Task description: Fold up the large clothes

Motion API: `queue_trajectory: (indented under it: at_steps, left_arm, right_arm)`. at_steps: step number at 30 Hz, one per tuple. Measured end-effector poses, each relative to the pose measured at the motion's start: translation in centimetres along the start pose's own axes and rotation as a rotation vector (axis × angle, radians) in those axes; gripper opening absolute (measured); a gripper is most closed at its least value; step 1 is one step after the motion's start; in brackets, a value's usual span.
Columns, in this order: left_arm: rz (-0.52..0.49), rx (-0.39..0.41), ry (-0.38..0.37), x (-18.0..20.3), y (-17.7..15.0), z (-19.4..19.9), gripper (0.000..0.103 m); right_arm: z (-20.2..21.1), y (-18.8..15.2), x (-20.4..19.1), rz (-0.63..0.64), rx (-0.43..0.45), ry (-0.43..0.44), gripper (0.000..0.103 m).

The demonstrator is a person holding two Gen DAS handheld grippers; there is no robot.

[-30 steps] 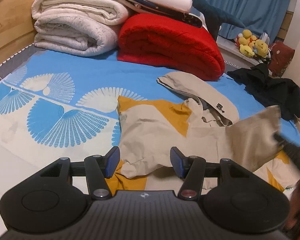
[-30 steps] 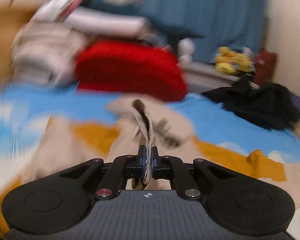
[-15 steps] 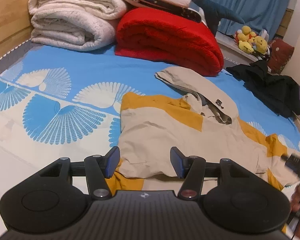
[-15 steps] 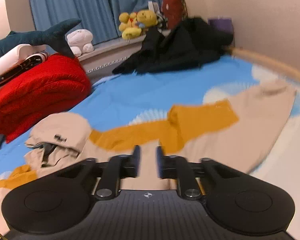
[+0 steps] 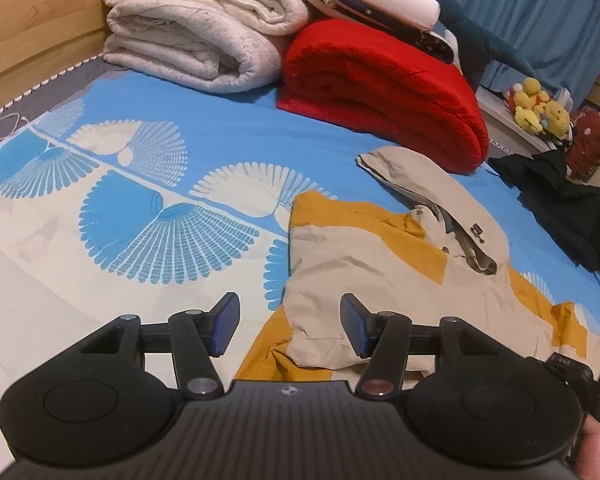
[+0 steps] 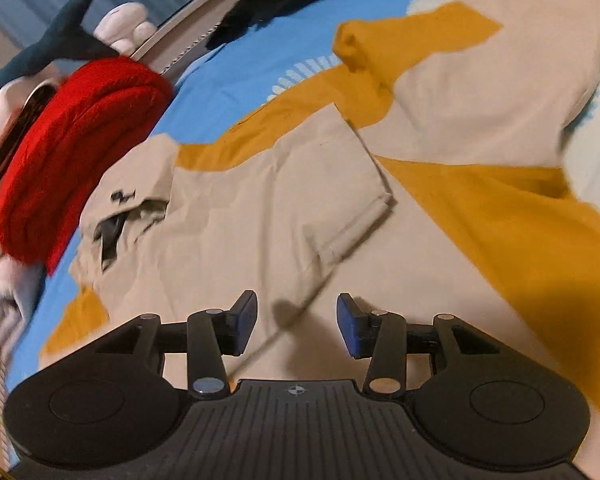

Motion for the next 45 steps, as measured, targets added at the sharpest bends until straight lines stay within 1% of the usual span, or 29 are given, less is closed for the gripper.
queue_trajectory:
  at_steps: [2,3,5,7,8,10,12,13,16,17,18,19,21,23,24,25,27,28,30,31,33,35,36,37,38,39,40,42,45]
  left_arm:
    - [0.0,-0.004,0.0,0.1,-0.1,-0.2,0.061]
    - [-0.004,-0.004,0.0,0.1,-0.1,-0.2,0.061]
    - [-0.015,-0.003,-0.001,0.2,-0.2,-0.2,0.061]
    - [-0.017,-0.004,0.0,0.2,-0.3,-0.3,0.061]
    - [-0.018,-0.006,-0.001,0.1,-0.3,-0.3,0.061]
    - [-0.018,-0.006,0.0,0.0,-0.3,-0.4,0.061]
    - [-0.02,-0.008,-0.002,0.0,-0.4,-0.4,0.061]
    - [-0.021,-0.009,-0.006,0.1,-0.5,-0.3,0.061]
    - [-0.028,-0.01,-0.012,0.4,-0.6,-0.3,0.061]
    - [-0.032,-0.011,-0.013,0.5,-0.7,-0.3,0.061]
    - [-0.033,-0.012,-0.013,0.5,-0.8,-0.3,0.061]
    - [-0.033,-0.014,-0.012,0.5,-0.8,-0.4,0.061]
    - [-0.03,-0.017,-0.014,0.6,-0.9,-0.4,0.061]
    - [-0.031,-0.017,-0.017,0.7,-0.9,-0.4,0.061]
    - [-0.033,-0.018,-0.02,0.8,-0.9,-0.4,0.061]
    - [-0.036,-0.02,-0.023,1.0,-1.0,-0.4,0.061]
    - [-0.04,-0.024,-0.027,1.1,-1.0,-0.5,0.061]
    - [-0.039,-0.026,-0.027,1.0,-1.0,-0.5,0.061]
    - [-0.031,-0.027,-0.028,1.0,-1.0,-0.5,0.061]
    - [-0.028,-0.026,-0.03,1.0,-0.9,-0.5,0.061]
    - [-0.028,-0.024,-0.033,1.0,-0.8,-0.5,0.061]
    - [-0.031,-0.024,-0.035,1.2,-0.8,-0.5,0.061]
    - [-0.031,-0.024,-0.035,1.3,-0.8,-0.5,0.061]
    - [-0.033,-0.025,-0.035,1.4,-0.9,-0.5,0.061]
    - [-0.036,-0.026,-0.036,1.6,-0.9,-0.5,0.061]
    - [-0.038,-0.027,-0.037,1.7,-1.0,-0.5,0.061]
    - [-0.041,-0.026,-0.038,1.8,-1.0,-0.5,0.061]
    - [-0.047,-0.025,-0.04,2.1,-1.1,-0.4,0.061]
    - [-0.058,-0.025,-0.039,2.7,-1.4,-0.5,0.061]
  right_arm:
    - [-1.3,0.6,-0.2,-0.011,0.003,-0.029,0.027]
    - [-1.4,0.8,-0.2,-0.017,0.021,-0.063,0.005]
    - [-0.3,1.5,-1.1,-0.009,0.091,-0.056,0.001]
    - [2.4,2.2,-2.7,0.055,0.204,-0.033,0.001]
    - [4.0,2.6,-3.5,0.081,0.26,-0.012,0.001]
    - [6.2,3.2,-4.0,0.109,0.326,-0.014,0.0]
    - [6.8,3.7,-3.3,0.123,0.344,-0.114,0.001]
    - [6.4,3.8,-2.8,0.142,0.341,-0.175,0.005]
    - [4.7,3.9,-1.0,0.143,0.262,-0.324,0.01]
    - [5.0,3.8,-0.6,0.122,0.279,-0.355,0.013]
    - [5.4,3.6,-0.8,0.123,0.304,-0.363,0.016]
    - [5.7,3.1,-1.4,0.152,0.328,-0.355,0.017]
    - [6.1,1.6,-3.6,0.243,0.381,-0.304,0.017]
    - [5.8,0.0,-6.2,0.318,0.388,-0.193,0.028]
    - [5.2,-1.0,-7.5,0.359,0.361,-0.133,0.034]
    - [4.4,-2.0,-8.7,0.395,0.324,-0.08,0.037]
    - [1.9,-3.8,-10.5,0.442,0.191,0.018,0.042]
    - [0.4,-4.6,-10.8,0.458,0.12,0.013,0.042]
    - [-2.5,-6.1,-10.0,0.487,-0.005,-0.084,0.042]
    - [-2.8,-6.4,-10.0,0.503,-0.007,-0.094,0.041]
    - [-1.9,-6.1,-10.7,0.538,0.033,-0.096,0.041]
    - [-0.8,-5.3,-10.8,0.494,0.066,-0.046,0.042]
    - [-0.5,-4.8,-10.2,0.484,0.071,-0.051,0.043]
    - [-0.7,-4.5,-9.6,0.486,0.057,-0.085,0.043]
    - [-1.4,-4.2,-8.6,0.489,0.015,-0.13,0.043]
    - [-1.8,-4.0,-7.6,0.475,-0.022,-0.152,0.042]
    - [-1.3,-3.5,-7.0,0.45,-0.022,-0.153,0.041]
    - [0.4,-1.7,-6.1,0.416,0.019,-0.144,0.041]
    - [3.5,1.0,-4.3,0.42,0.088,-0.118,0.042]
Point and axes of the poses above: each gripper's, at about its wrist camera, not at the fingertips, and z roughly against the way its jaws point, x to its right, y to its top, the point moved 6 cm from there along -z, roughly the way its jaws point, and after that the axes turned 2 degrees about -y, right-handed, at the moved point
